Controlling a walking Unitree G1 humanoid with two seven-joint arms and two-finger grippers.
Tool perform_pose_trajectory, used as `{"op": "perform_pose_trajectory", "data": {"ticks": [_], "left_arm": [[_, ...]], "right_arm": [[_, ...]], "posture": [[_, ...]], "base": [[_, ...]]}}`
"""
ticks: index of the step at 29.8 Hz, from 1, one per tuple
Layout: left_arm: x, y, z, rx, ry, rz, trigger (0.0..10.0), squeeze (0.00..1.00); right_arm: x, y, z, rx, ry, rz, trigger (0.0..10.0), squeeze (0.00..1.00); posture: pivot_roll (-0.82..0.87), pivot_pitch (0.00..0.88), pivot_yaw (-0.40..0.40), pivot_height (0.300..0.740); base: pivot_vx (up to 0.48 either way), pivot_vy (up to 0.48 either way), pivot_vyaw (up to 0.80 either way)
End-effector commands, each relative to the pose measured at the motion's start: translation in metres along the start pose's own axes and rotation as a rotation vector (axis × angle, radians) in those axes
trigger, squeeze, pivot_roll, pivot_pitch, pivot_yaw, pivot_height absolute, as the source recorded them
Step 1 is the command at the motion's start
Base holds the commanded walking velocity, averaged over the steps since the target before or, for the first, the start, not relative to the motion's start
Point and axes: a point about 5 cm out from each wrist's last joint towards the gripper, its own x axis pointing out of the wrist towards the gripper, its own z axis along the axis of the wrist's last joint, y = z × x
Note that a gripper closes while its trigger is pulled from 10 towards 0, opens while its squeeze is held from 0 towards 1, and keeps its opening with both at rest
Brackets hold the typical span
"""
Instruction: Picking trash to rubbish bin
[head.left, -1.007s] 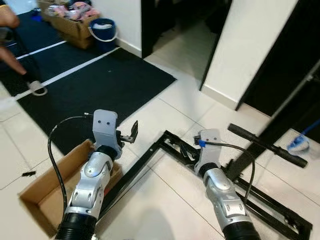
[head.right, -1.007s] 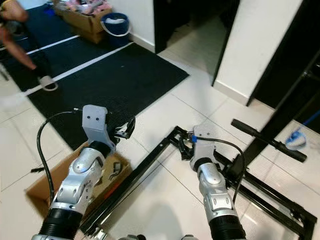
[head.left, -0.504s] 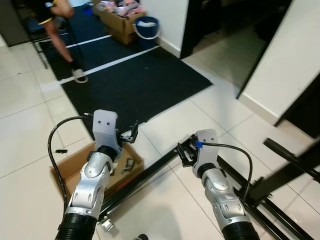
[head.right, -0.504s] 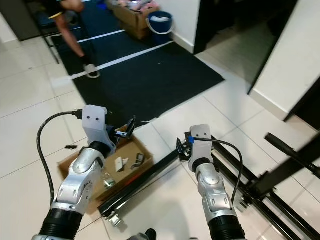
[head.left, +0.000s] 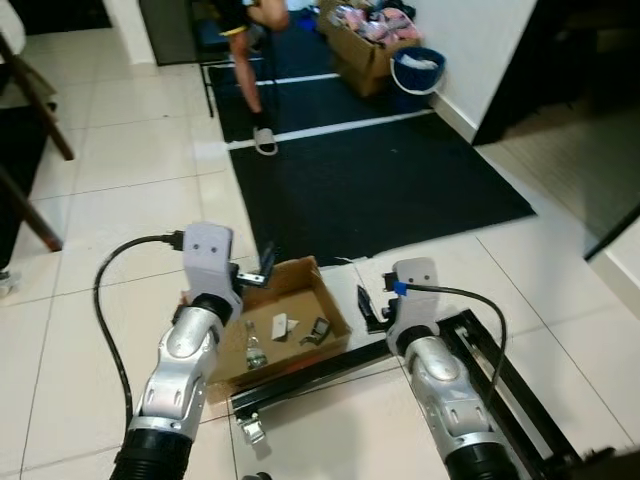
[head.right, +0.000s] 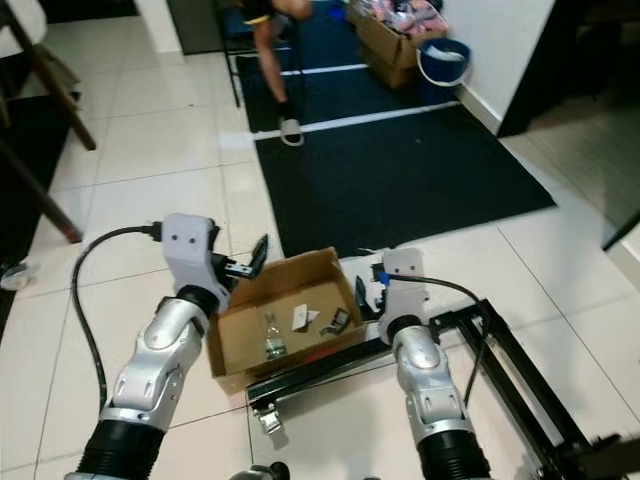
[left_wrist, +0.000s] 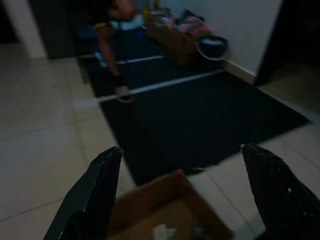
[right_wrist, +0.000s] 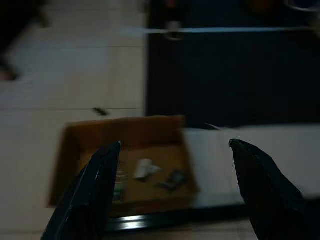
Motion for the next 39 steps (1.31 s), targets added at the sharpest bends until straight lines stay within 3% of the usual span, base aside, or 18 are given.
{"op": "perform_pose_trajectory", "data": {"ticks": [1, 39], "left_arm": [[-0.0033, 0.0002, -0.0048, 0.007, 0.022, 0.004, 10.0, 0.00], [-0.0037, -0.0014, -0.0051, 0.004, 0.023, 0.001, 10.0, 0.00]], "right_arm": [[-0.0031, -0.0015, -0.0052, 0.004, 0.022, -0.006, 10.0, 0.00], [-0.0031, 0.0012, -0.0051, 0.005, 0.026, 0.002, 10.0, 0.00]], "posture": [[0.03, 0.170, -0.002, 0.740], [0.02, 0.179, -0.004, 0.740]], "base": [[0.000, 0.000, 0.80], [0.000, 0.000, 0.80]]}}
